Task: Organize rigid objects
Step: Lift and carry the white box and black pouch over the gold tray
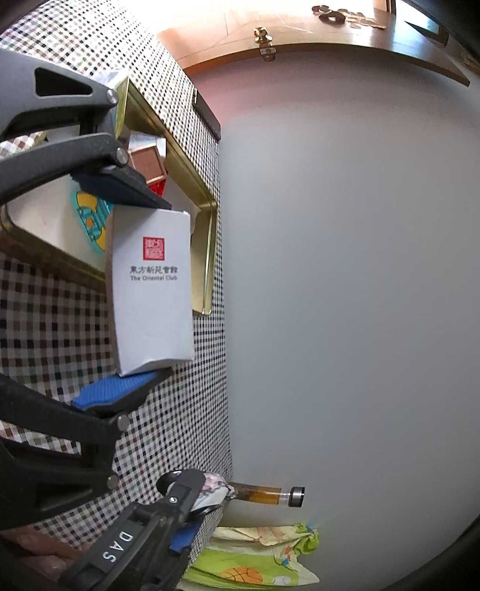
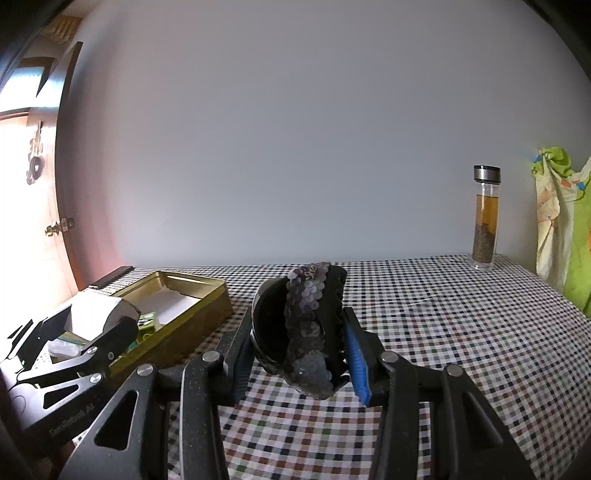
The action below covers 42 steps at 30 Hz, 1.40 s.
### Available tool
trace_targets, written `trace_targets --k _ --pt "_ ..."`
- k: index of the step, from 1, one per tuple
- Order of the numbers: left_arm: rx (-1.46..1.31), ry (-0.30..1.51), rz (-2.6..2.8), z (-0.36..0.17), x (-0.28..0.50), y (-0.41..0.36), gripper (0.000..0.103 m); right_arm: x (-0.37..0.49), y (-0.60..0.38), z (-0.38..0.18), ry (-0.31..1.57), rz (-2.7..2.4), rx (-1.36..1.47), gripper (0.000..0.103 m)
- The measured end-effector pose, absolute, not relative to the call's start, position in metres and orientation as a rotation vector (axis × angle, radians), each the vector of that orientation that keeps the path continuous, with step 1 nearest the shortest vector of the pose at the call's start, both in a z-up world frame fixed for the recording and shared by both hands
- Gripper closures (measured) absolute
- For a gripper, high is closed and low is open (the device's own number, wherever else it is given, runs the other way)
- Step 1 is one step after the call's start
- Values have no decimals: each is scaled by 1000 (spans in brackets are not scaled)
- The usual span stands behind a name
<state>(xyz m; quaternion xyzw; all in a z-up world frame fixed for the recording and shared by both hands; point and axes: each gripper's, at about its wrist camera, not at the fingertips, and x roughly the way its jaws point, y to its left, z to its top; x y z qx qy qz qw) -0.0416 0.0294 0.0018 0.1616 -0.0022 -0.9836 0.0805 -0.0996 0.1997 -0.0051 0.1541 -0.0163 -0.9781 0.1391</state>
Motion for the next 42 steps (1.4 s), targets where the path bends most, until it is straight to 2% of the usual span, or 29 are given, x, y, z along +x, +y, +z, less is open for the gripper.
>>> trace_targets --k 42 --pt "458 95 -2811 12 -25 -44 24 -97 127 10 27 -2614 436 57"
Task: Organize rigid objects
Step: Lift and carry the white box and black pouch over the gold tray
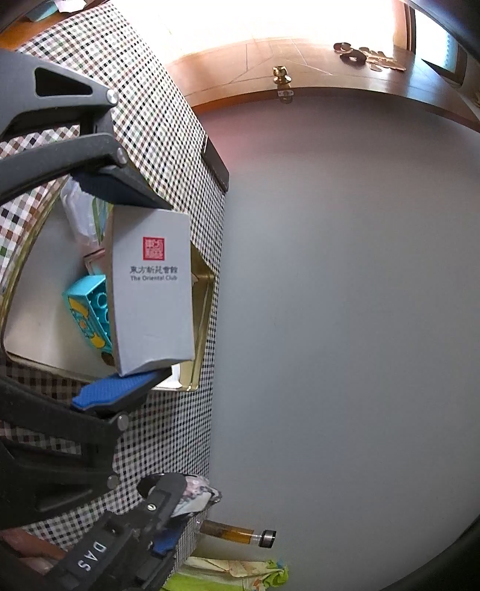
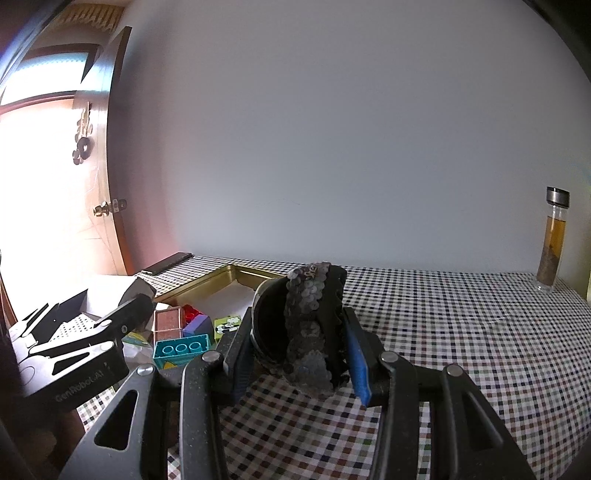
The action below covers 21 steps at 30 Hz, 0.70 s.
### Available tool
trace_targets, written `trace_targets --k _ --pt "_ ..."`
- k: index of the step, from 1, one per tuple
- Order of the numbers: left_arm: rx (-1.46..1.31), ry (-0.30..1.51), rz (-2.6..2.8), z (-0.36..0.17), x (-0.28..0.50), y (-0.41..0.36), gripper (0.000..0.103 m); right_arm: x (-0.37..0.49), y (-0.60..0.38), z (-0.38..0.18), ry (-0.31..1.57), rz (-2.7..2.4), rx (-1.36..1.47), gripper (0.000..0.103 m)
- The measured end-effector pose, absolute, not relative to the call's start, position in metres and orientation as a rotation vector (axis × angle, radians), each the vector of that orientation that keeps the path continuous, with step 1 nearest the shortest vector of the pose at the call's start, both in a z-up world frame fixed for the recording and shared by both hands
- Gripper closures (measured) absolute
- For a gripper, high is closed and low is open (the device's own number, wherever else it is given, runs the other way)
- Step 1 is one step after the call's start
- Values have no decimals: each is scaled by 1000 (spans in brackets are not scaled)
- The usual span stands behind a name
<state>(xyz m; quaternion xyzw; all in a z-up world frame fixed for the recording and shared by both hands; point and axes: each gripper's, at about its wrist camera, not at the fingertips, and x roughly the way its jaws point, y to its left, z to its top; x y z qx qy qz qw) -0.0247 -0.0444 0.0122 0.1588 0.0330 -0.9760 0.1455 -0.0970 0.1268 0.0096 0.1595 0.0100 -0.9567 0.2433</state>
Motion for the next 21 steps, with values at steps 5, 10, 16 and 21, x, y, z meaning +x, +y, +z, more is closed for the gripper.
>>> trace_targets --k 5,10,16,21 --pt "470 106 -2798 12 -28 -51 24 -101 118 14 34 -2594 436 57" --pt "489 86 -2783 12 -33 -56 24 -104 110 18 43 -2570 435 57" --pt "536 95 -2767 12 -42 -66 24 -109 99 21 50 -2540 445 57" --pt "619 124 -2761 9 -57 -81 24 -119 80 25 59 -2510 475 57"
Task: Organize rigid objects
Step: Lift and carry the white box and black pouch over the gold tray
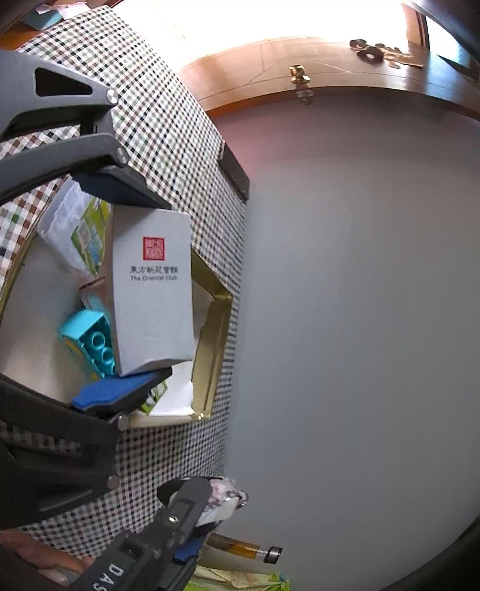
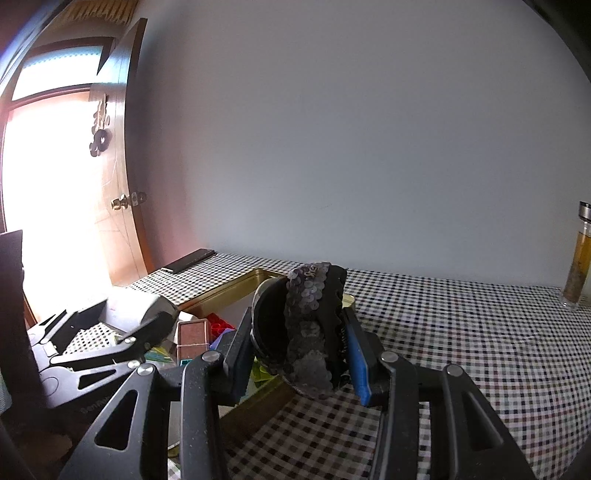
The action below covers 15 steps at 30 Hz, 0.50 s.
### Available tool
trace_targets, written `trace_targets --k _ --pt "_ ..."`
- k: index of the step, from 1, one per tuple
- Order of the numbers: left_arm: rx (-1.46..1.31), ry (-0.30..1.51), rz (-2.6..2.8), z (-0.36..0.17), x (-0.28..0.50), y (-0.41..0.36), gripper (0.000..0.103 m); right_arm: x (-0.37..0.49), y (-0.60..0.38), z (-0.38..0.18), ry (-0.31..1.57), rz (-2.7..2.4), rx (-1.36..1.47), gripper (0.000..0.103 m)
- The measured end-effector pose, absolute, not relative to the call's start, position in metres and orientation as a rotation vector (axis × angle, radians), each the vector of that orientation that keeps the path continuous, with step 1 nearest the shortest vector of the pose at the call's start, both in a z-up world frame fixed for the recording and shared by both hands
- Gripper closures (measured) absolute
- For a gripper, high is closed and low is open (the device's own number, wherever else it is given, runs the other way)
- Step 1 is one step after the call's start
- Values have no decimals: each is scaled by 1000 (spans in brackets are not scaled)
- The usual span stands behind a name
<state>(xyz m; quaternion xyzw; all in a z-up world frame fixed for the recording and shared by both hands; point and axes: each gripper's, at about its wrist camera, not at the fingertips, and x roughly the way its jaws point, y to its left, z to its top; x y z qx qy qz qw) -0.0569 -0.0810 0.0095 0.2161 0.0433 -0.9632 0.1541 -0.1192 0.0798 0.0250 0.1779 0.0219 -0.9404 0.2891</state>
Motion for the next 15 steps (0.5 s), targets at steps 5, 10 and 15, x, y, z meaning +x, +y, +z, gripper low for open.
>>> trace_targets --k 5,10,15 --pt "667 111 -2729 7 -71 -92 24 -133 62 27 86 -2477 506 57" --pt "731 99 -2712 3 -83 -102 24 -151 41 22 112 -2445 560 56" --pt "782 90 -2699 -1 -91 -106 24 -164 21 15 136 -2416 612 56"
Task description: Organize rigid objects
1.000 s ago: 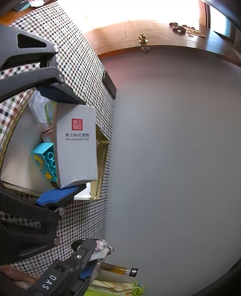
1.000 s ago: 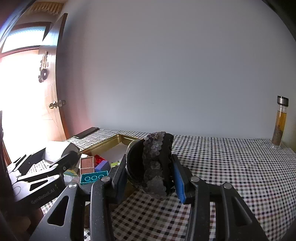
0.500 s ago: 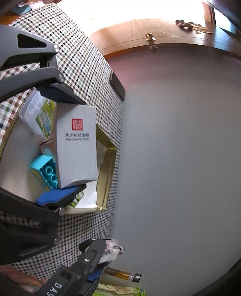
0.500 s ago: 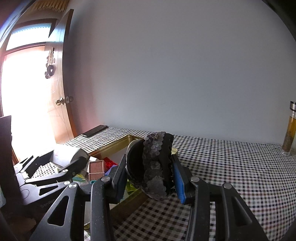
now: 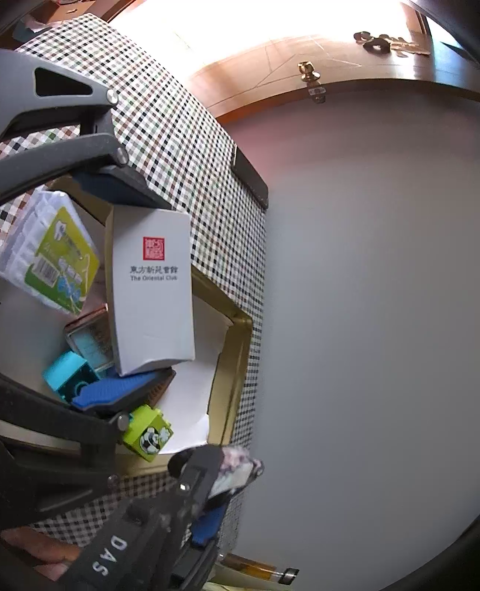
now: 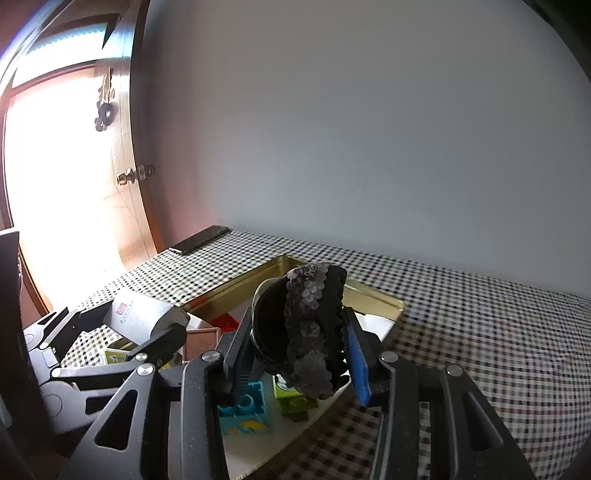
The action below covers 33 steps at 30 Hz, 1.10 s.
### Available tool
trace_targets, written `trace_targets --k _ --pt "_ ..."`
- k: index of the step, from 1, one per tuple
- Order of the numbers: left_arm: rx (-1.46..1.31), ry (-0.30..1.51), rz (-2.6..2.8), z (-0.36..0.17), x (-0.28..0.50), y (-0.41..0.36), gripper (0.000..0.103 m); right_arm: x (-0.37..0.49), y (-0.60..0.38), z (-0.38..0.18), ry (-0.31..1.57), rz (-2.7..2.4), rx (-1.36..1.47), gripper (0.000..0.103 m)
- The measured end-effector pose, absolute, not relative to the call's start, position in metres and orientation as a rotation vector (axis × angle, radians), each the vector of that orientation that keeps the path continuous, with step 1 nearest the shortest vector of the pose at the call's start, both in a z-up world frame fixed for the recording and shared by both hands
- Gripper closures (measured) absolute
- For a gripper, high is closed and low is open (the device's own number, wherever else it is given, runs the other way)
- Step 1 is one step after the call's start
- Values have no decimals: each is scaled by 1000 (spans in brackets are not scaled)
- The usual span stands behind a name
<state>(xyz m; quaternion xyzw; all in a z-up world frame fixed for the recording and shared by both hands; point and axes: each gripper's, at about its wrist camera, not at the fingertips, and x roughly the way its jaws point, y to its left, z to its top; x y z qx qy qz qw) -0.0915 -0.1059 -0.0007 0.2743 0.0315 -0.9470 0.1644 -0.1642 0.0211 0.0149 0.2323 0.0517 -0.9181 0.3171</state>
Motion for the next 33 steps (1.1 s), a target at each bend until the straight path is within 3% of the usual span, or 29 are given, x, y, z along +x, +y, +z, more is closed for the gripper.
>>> trace_targets --k 15,18,20,22,33 --pt "890 99 -2678 -16 -104 -111 23 -181 2 -4 170 -2372 707 56" --pt "914 77 -2683 -17 -104 -108 17 -179 1 -5 159 -2341 705 46" --pt "915 71 -2675 -18 -102 -106 6 -172 3 -2 160 -2363 668 28" --pt "899 64 -2679 -16 -97 -103 1 -165 7 1 156 -2369 639 26" --pt "815 56 -2677 7 -64 -106 1 -124 43 25 68 -2421 520 25"
